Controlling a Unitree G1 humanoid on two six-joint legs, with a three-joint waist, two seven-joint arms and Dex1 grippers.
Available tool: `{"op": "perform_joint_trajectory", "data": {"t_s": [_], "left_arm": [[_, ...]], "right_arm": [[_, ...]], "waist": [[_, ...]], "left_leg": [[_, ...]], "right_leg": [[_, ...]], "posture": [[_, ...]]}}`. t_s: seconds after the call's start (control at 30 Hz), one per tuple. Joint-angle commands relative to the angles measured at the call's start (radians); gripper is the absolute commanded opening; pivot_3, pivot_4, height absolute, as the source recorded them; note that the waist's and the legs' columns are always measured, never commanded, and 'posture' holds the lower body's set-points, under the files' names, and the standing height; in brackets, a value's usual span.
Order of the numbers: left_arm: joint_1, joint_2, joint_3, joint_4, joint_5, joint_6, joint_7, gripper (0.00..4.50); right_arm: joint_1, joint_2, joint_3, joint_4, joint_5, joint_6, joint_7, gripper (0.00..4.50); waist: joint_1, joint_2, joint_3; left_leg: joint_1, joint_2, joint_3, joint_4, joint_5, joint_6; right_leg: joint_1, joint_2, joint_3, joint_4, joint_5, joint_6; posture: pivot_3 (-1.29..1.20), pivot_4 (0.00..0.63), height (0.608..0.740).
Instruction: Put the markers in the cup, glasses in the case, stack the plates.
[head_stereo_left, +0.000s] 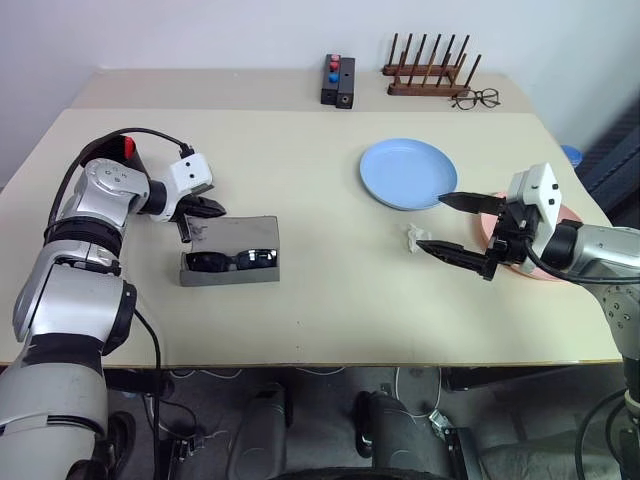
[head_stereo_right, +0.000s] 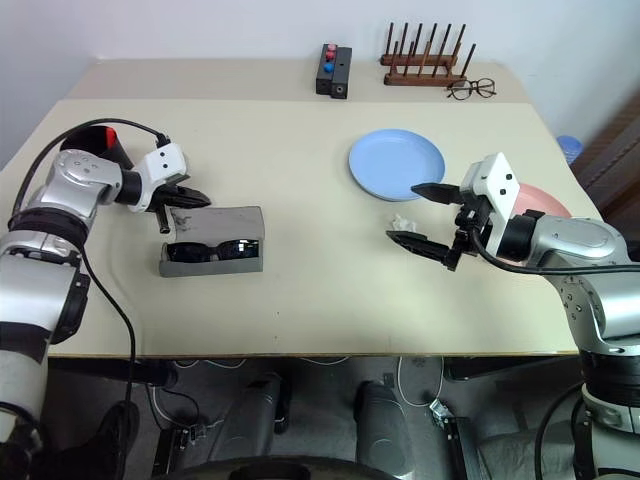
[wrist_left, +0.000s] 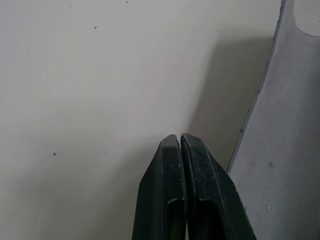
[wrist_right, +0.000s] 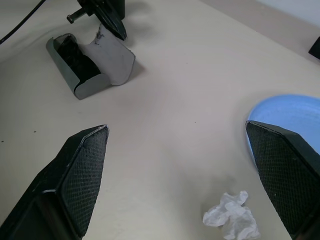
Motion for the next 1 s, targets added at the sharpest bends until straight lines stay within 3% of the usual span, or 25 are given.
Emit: {"op": "perform_joint_trajectory", "data": {"t_s": [0.03,0.53,1.0], "left_arm": [[-0.019,0.010,0.053,-0.008,0.003,0.005,-0.055,0.05],[0.028,0.018,0.119,-0.075,0.009,0.008,-0.242,0.05],[0.183,0.039,0.172,-0.327,-0.048,0.068,-0.355,0.05]], "right_arm": [[-0.006,0.006,-0.015,-0.025,0.006,-0.012,-0.006,4.50],[-0.010,0.014,-0.016,-0.008,-0.011,-0.026,-0.002,4.50],[-0.032,0.024,0.005,0.013,-0.022,-0.038,0.005,4.50]], "waist": [[0.000,0.000,0.000],[-0.001,0.000,0.000],[-0.001,0.000,0.000]], "left_leg": [[0.000,0.000,0.000,0.000,0.000,0.000],[0.000,0.000,0.000,0.000,0.000,0.000],[0.001,0.000,0.000,0.000,0.000,0.000]], "right_leg": [[0.000,0.000,0.000,0.000,0.000,0.000],[0.000,0.000,0.000,0.000,0.000,0.000],[0.001,0.000,0.000,0.001,0.000,0.000]], "posture": [[0.00,0.150,0.740],[0.00,0.150,0.740],[0.00,0.150,0.740]]}}
